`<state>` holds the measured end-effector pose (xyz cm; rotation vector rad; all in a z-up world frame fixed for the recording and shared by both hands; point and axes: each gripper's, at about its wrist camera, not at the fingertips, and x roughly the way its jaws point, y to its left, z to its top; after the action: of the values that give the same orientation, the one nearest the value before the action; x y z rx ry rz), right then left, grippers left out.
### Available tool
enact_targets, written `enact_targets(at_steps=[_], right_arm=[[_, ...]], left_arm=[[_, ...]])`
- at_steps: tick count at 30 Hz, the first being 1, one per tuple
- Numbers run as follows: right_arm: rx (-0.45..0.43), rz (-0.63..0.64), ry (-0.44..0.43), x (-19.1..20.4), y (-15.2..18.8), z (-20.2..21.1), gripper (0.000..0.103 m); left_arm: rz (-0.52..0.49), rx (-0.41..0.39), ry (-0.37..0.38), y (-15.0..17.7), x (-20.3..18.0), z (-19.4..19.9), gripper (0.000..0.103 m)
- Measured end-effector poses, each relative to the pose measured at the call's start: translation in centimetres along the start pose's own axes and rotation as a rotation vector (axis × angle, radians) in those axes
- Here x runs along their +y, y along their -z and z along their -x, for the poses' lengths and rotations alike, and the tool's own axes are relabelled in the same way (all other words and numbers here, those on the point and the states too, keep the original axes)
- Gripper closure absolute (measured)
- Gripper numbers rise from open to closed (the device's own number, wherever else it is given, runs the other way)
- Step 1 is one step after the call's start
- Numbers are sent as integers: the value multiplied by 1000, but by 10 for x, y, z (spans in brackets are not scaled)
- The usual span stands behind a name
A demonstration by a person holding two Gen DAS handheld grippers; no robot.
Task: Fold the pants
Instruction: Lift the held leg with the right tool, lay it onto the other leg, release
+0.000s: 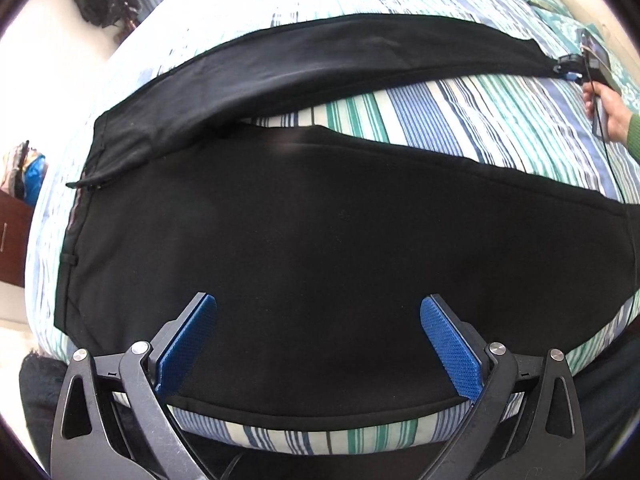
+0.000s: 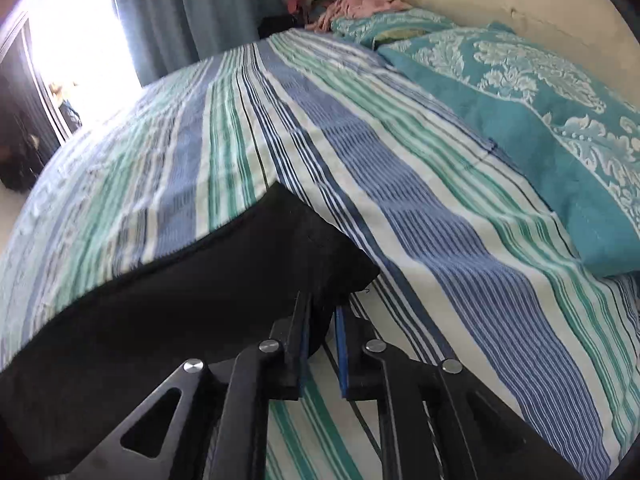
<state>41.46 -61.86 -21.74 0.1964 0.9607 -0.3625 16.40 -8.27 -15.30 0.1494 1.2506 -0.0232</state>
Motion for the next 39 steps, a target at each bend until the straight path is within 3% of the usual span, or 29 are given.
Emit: enact_targets(at_steps=[1,2,4,7,10,13,16,18,20,23,25,29,31,32,33,34,37,39], right_arm=[[22,-16,6,-3,5,-4,77],[-8,-40,-3,-6,7,3,63],[-68,-74,26,-12,13,24,47],[-129,-69,4,-8,26,61,47],[-165,-12,-70,5,58,111,46],[-158,80,-163,27,115,167,45],[-122,152,-287,54,194,218,36],[-74,204,-360,70,251,245,35],[-17,266,-374,83,301,256,35],[43,279,-317,69,342,251,36],[29,244,-203,34,351,244,36],[-34,-19,-59,-63,333,237,40],[-64,-135,80,-95,325,239,37],[-82,-196,99,-109,326,240,38],[-100,-257,64,-118,325,242,38],[-110,-283,57,-120,323,243,38],[-110,-203,147,-97,317,248,37],[-140,-167,112,-79,319,258,37]], left_arm=[[-3,-1,-6,1,1,0,1],[-4,-4,-16,3,3,0,1],[12,-15,-36,4,11,2,1],[54,-55,-51,7,29,5,1],[65,-124,-93,9,43,-2,1],[41,-143,-134,12,45,-21,1],[-3,-123,-148,25,40,-38,1],[-2,-163,-152,34,39,-36,1],[-12,-169,-153,41,39,-35,0],[-9,-155,-148,45,46,-32,0],[22,-140,-127,47,56,-31,0],[106,-101,-141,50,78,-31,0],[134,-87,-145,52,87,-33,0],[140,-86,-139,53,89,-34,0],[141,-86,-130,54,91,-35,0],[143,-90,-119,55,92,-36,0],[157,-110,-99,59,97,-39,0],[158,-116,-94,60,96,-40,0]])
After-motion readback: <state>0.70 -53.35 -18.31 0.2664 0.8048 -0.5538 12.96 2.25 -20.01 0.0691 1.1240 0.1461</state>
